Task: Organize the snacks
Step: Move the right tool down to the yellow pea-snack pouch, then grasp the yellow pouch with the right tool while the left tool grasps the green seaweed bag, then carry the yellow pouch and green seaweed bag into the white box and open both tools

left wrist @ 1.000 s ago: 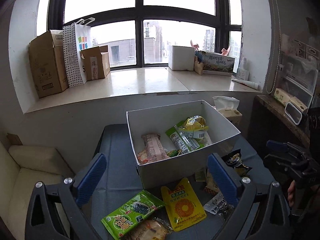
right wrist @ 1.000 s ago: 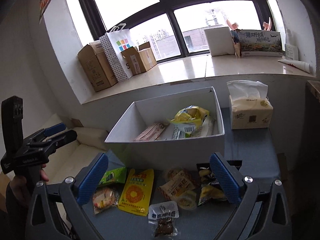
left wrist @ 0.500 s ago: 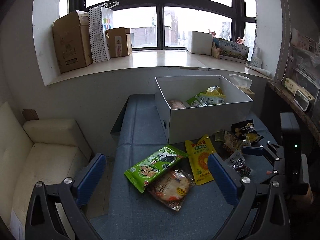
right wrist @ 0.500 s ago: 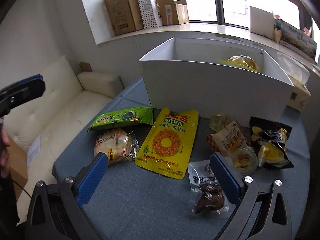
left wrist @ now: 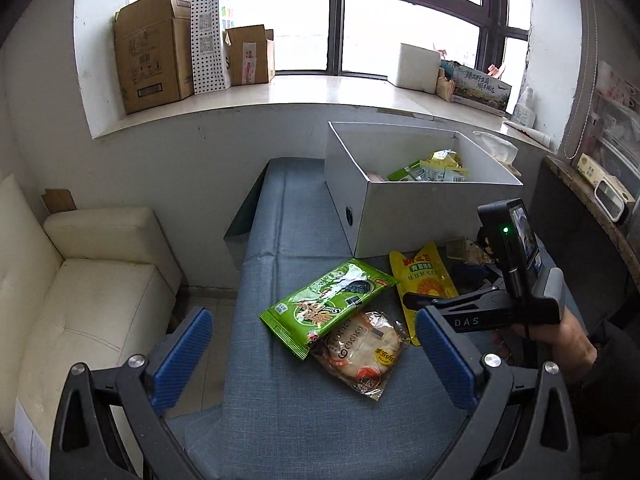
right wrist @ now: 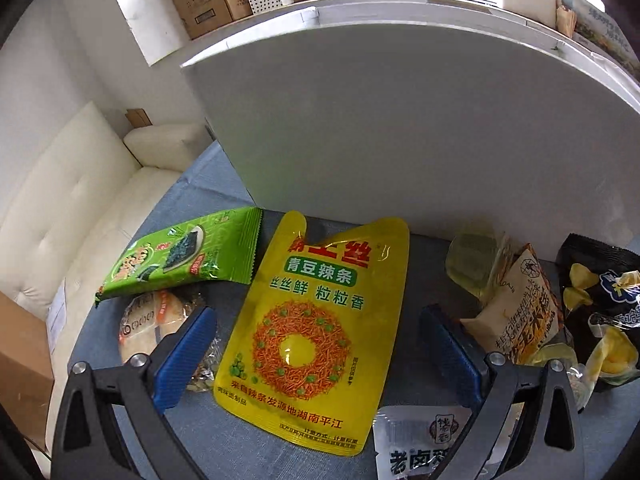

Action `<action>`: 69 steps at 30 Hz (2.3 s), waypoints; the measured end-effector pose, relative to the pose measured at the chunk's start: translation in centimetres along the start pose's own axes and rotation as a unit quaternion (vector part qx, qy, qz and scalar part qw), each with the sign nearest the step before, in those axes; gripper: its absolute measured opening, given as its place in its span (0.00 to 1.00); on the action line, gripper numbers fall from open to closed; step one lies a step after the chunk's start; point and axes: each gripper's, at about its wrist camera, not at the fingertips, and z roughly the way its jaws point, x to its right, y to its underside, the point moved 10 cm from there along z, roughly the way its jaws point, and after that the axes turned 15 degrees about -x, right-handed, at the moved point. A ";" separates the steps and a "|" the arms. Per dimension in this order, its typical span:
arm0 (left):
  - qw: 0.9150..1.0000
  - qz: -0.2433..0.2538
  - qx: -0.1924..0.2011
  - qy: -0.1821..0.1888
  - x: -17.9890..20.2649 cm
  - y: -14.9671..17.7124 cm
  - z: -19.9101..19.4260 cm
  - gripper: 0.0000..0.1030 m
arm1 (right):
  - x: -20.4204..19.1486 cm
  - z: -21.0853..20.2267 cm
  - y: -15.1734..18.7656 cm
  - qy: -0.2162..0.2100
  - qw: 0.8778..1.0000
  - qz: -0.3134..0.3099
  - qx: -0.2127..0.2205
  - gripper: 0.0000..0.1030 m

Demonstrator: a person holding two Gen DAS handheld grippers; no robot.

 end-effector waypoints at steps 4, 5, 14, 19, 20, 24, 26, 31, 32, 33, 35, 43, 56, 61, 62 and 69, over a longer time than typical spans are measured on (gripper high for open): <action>0.999 0.011 0.005 -0.031 0.4 0.0 0.2 1.00 | -0.5 1.0 -0.6 0.065 0.998 -0.021 -0.002 1.00; 0.999 0.014 0.006 -0.035 0.4 0.0 0.2 1.00 | -0.4 1.2 -0.7 0.079 0.997 -0.018 -0.005 1.00; 1.000 0.012 -0.010 -0.027 0.4 0.5 2.0 1.00 | -0.7 0.4 -1.4 0.088 0.996 -0.013 -0.002 0.58; 1.000 0.014 -0.025 0.000 0.2 0.6 3.7 1.00 | -0.7 -1.1 0.0 0.047 0.999 -0.007 0.005 0.38; 0.999 0.016 -0.027 0.005 0.2 0.6 4.1 1.00 | -0.7 -1.5 0.4 0.044 0.999 -0.008 0.010 0.37; 0.998 0.037 -0.045 0.024 1.0 0.3 5.9 1.00 | -1.0 -5.1 1.8 0.017 0.998 -0.004 0.052 0.36; 0.997 0.052 -0.053 0.033 1.7 -0.1 7.0 1.00 | -0.9 -7.0 2.7 0.001 0.997 0.001 0.071 0.36; 0.992 0.092 -0.084 0.025 3.2 -1.8 10.7 1.00 | 0.1 -11.6 4.3 -0.019 0.994 0.013 0.111 0.36; 0.990 0.102 -0.087 0.032 3.6 -2.2 11.4 1.00 | 0.4 -12.3 4.7 -0.023 0.993 0.016 0.115 0.36; 0.988 0.111 -0.100 0.035 3.9 -2.4 12.3 1.00 | 0.4 -12.6 5.0 -0.024 0.992 0.019 0.118 0.36; 0.981 0.146 -0.119 0.042 4.8 -2.7 14.0 1.00 | 0.8 -13.1 5.5 -0.023 0.992 0.022 0.121 0.36; 0.946 0.229 -0.188 0.128 5.7 -2.9 18.4 1.00 | 1.9 -12.5 6.3 -0.048 0.991 0.040 0.120 0.36; 0.948 0.238 -0.146 0.152 6.1 -2.1 15.3 0.74 | 1.2 -11.8 6.7 -0.053 0.991 0.035 0.118 0.36; 0.961 0.209 -0.094 0.157 6.5 -3.2 9.9 0.74 | 0.8 -12.6 6.7 -0.044 0.990 0.027 0.130 0.36; 0.962 0.208 -0.081 0.158 7.0 -3.9 8.5 0.74 | 0.8 -13.0 6.5 -0.043 0.990 0.026 0.135 0.36; 0.969 0.185 0.015 0.161 9.6 -9.2 0.7 0.74 | 2.9 -16.9 3.3 -0.017 0.984 0.032 0.173 0.36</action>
